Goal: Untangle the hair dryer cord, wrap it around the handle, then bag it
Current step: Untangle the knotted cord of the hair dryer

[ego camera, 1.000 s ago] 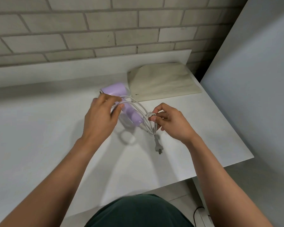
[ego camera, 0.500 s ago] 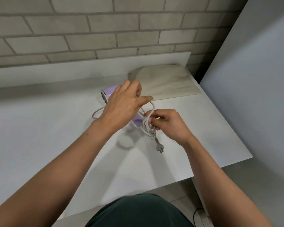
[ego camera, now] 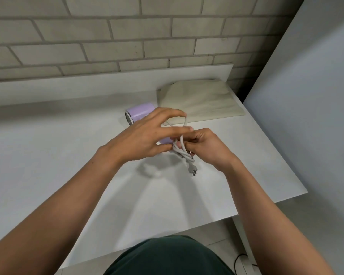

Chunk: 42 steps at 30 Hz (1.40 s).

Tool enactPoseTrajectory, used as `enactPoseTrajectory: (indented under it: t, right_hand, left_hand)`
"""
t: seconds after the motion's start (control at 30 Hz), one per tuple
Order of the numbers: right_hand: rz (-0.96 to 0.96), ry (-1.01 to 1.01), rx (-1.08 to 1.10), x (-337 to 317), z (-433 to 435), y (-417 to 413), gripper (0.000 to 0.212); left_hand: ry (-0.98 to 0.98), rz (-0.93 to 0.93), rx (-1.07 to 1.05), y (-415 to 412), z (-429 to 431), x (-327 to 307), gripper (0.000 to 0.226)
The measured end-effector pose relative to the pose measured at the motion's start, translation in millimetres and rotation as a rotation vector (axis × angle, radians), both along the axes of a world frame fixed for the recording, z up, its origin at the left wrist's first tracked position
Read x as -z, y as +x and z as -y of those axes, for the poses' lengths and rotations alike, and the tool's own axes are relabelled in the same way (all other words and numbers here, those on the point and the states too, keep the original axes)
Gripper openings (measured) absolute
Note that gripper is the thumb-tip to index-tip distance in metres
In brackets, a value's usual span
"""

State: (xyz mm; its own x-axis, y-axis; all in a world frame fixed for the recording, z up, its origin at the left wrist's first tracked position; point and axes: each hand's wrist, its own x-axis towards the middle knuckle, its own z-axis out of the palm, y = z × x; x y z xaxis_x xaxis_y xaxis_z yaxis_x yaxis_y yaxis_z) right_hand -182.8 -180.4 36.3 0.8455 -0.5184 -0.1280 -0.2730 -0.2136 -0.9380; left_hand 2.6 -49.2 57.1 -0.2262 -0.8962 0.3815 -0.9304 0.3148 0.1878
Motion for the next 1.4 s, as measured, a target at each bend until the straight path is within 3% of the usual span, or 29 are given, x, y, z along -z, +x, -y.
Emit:
enactPoseTrajectory:
  t: [0.07,0.17,0.33,0.53,0.67,0.77,0.83,0.97,1.13,1.3,1.4]
  right_hand:
    - [0.002,0.047,-0.026,-0.7,0.6,-2.3,0.026]
    - [0.005,0.074,-0.046,-3.1,1.5,-5.7,0.024]
    - [0.033,0.071,-0.022,-3.3,-1.3,-8.3,0.025]
    - [-0.013,0.023,-0.043,-5.2,-3.2,-10.0,0.025]
    - [-0.116,-0.209,0.039,-10.0,-1.7,-11.4,0.022]
    - [-0.017,-0.28,0.243,-31.9,-5.5,-15.7,0.013]
    - [-0.021,-0.332,0.198,-49.5,-12.3,-21.5,0.017]
    - [-0.247,-0.56,0.015,-52.2,-21.0,-23.8,0.034]
    - [-0.263,-0.57,0.045,-46.0,-20.6,-23.7,0.029]
    - [-0.3,-0.558,0.029,-44.4,-20.2,-21.4,0.037]
    - [-0.308,-0.571,0.031,-41.5,-17.6,-24.8,0.033]
  left_hand:
    - [-0.057,0.083,-0.015,2.9,0.2,4.0,0.034]
    - [-0.069,0.113,-0.04,1.8,0.2,12.9,0.036]
    - [-0.164,-0.06,-0.038,-9.3,2.5,20.4,0.032]
    - [-0.277,-0.097,0.028,-13.2,2.6,24.8,0.022]
    - [-0.205,-0.094,-0.024,-16.4,1.7,22.2,0.024]
    - [-0.134,-0.111,-0.093,-17.2,3.1,20.8,0.023]
    - [-0.087,-0.121,-0.125,-18.7,3.3,20.0,0.02]
    - [0.0,-0.24,-0.195,-22.5,4.5,12.0,0.023]
    - [0.077,-0.233,-0.277,-25.7,3.8,11.5,0.014]
    - [0.32,-0.427,-0.329,-23.4,5.1,11.1,0.015]
    - [0.364,-0.477,-0.314,-21.3,5.3,9.0,0.013]
